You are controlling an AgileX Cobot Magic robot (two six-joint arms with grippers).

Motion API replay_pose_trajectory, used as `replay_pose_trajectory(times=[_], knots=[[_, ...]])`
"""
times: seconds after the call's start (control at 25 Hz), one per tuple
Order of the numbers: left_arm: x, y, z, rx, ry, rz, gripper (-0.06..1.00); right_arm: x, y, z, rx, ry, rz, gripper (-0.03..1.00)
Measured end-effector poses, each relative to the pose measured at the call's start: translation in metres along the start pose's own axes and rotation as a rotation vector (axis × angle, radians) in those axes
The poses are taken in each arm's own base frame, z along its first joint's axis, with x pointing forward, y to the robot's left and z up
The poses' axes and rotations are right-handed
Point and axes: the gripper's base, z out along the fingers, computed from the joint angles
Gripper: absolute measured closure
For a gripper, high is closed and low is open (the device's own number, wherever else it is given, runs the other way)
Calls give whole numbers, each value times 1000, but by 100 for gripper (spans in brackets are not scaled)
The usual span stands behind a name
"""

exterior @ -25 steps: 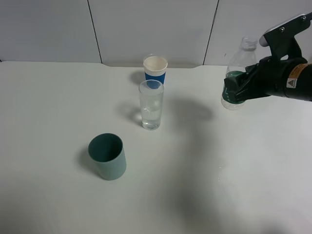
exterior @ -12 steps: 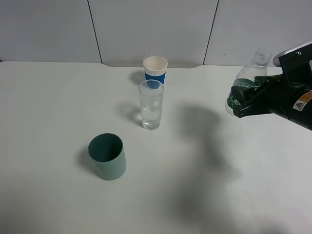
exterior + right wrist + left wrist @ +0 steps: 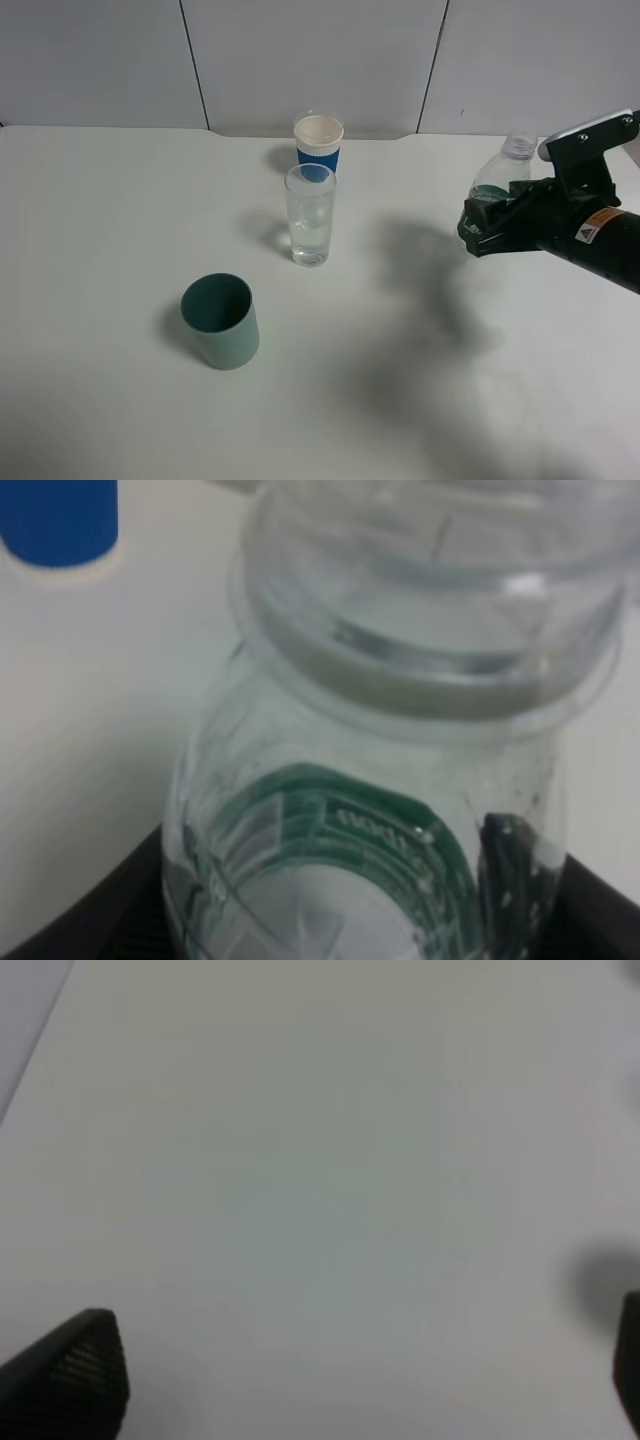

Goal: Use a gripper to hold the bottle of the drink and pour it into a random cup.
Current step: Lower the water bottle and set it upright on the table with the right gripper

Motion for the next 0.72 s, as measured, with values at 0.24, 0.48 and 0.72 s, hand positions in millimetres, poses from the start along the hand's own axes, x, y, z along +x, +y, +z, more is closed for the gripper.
replay_pose_trajectory(times=[0.24,0.48,0.72], knots=[[0,0,0,0,0,0,-4,14,0,11,12,15,19,40],[0,0,0,0,0,0,-4,24,1,18,12,30,18,40],[0,0,0,1,0,-1,-4,23,1,19,14,11,54,40]])
